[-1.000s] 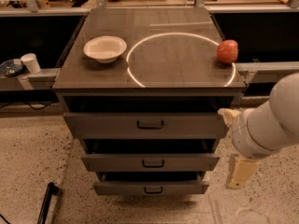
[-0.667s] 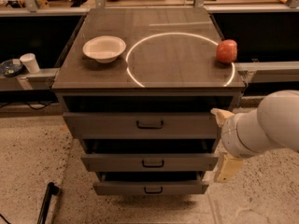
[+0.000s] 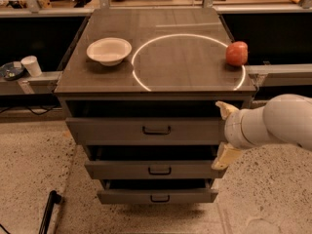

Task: Open top drawer

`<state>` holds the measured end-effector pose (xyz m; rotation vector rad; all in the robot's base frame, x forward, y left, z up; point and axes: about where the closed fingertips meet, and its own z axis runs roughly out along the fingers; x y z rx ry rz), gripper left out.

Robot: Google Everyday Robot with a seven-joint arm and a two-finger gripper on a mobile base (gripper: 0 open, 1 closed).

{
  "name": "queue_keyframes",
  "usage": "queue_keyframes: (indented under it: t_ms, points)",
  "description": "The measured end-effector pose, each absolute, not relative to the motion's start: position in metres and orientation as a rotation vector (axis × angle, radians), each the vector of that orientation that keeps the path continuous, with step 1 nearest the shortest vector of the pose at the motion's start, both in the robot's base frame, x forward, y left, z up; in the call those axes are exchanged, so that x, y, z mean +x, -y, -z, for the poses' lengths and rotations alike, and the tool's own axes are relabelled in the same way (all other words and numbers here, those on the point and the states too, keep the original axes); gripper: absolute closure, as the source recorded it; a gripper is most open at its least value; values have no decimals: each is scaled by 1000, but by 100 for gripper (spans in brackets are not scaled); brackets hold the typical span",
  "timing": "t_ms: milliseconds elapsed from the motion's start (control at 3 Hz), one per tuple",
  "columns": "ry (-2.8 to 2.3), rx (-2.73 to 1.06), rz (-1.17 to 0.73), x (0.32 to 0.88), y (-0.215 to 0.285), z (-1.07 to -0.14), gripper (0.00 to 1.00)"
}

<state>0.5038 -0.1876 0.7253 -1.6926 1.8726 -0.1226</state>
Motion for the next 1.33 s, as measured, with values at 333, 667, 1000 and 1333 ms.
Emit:
queue_keyframes:
  t_ms: [333, 667, 1000, 1333]
  points:
    - [-1851, -1681, 62, 527, 185, -710, 0]
    - [-1879, -1739, -10, 528, 177, -674, 0]
    - [-1879, -1739, -10, 528, 177, -674, 0]
    - [-1836, -1819, -55, 541, 179, -669, 0]
